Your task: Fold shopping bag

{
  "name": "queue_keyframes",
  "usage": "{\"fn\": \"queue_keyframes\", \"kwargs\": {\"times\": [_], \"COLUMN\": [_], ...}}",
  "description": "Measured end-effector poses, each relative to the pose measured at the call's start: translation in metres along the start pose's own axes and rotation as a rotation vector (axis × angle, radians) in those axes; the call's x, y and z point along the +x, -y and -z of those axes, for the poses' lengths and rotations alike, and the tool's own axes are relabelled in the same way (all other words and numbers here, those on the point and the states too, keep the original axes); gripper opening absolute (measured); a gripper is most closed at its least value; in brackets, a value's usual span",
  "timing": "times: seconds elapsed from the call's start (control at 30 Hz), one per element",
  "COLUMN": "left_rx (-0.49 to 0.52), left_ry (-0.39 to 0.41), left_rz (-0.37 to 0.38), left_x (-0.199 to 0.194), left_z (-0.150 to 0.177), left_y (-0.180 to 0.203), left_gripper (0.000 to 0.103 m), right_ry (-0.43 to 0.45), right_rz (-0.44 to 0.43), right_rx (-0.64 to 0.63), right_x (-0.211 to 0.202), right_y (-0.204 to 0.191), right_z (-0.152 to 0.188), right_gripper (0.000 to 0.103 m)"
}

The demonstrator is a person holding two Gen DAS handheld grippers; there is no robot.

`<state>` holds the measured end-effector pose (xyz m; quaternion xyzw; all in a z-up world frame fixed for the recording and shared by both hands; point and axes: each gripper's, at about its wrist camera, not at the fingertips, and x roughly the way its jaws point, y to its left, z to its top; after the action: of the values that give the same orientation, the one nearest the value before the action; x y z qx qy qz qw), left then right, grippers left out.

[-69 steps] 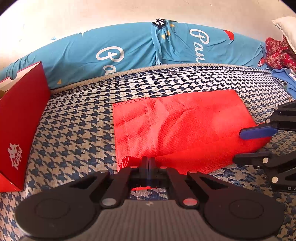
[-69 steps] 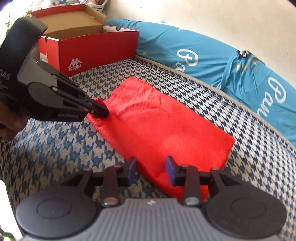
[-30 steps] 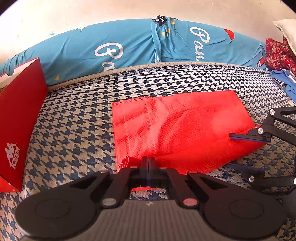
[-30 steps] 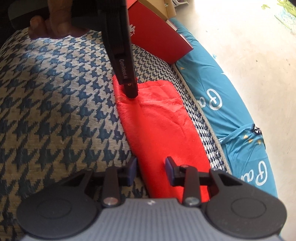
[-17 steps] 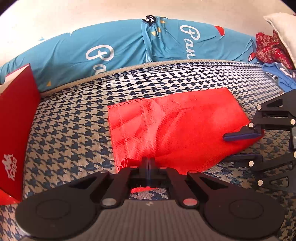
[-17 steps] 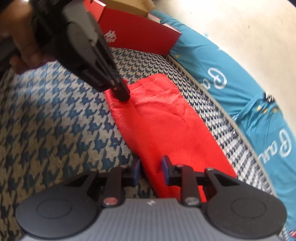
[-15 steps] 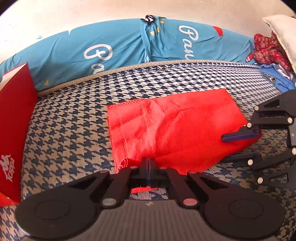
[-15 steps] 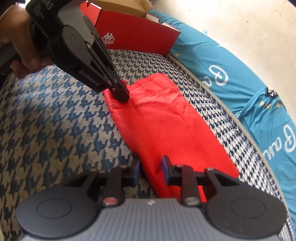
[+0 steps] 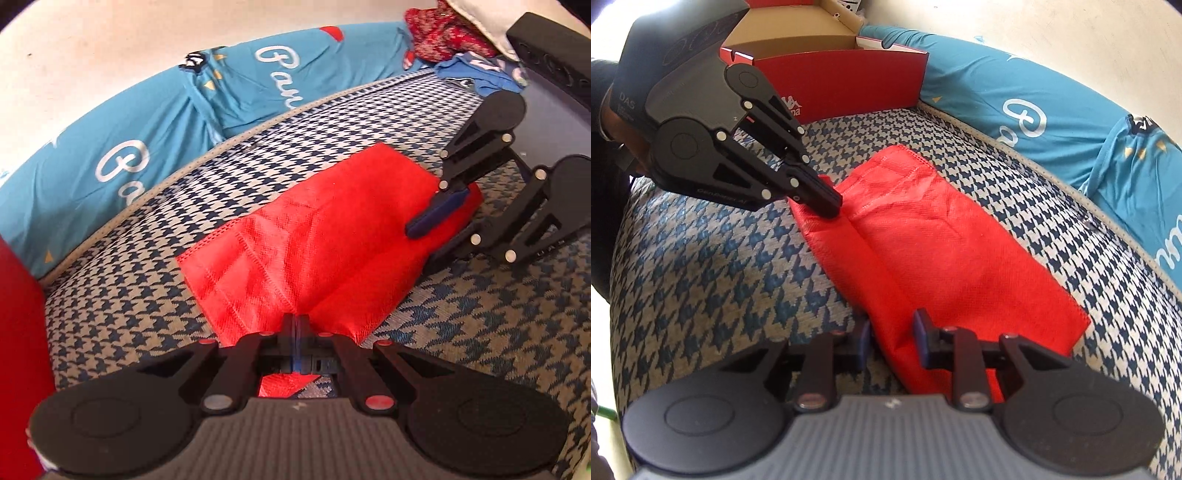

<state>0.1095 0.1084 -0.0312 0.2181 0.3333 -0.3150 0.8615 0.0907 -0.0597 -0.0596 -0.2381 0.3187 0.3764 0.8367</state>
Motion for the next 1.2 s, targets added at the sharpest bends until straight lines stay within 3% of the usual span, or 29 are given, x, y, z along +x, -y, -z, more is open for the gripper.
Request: {"fn": "queue_keyframes", "kwargs": {"times": [0.23, 0.33, 0.57, 0.77, 1.03, 1.2], "left_rx": [-0.042, 0.029, -0.007, 0.021, -0.057, -0.027], "left_ry": [0.028, 0.043, 0.042, 0.046, -0.004, 0.052], "left_rz": [0.155, 0.157, 0.263, 0.269, 0.305, 0.317], "left_x": [-0.002, -0.004, -0.005, -0.005, -0.003, -0.008], "left_z": [0.005, 0.007, 0.008, 0.008, -0.004, 0.004], "left_y": [-0.026, -0.021, -0.038, -0.038, -0.048, -0.051], "left_gripper": [0.000, 0.000, 0.000, 0.000, 0.000, 0.003], "right_ry": [-0.001, -0.001, -0.001, -0.002, -0.002, -0.002], "right_rz": [-0.006, -0.010, -0.012, -0.012, -0.011, -0.012], "right_rx": [-0.012, -0.014, -0.024, -0.029, -0.029, -0.026], "right_x": [0.001, 0.004, 0.005, 0.006, 0.006, 0.005], "right_y": [0.001, 0.002, 0.002, 0.002, 0.001, 0.001], "right_z": [-0.001, -0.002, -0.003, -0.003, -0.003, -0.003], "right_gripper": [0.023, 0.023, 0.023, 0.023, 0.023, 0.023]}}
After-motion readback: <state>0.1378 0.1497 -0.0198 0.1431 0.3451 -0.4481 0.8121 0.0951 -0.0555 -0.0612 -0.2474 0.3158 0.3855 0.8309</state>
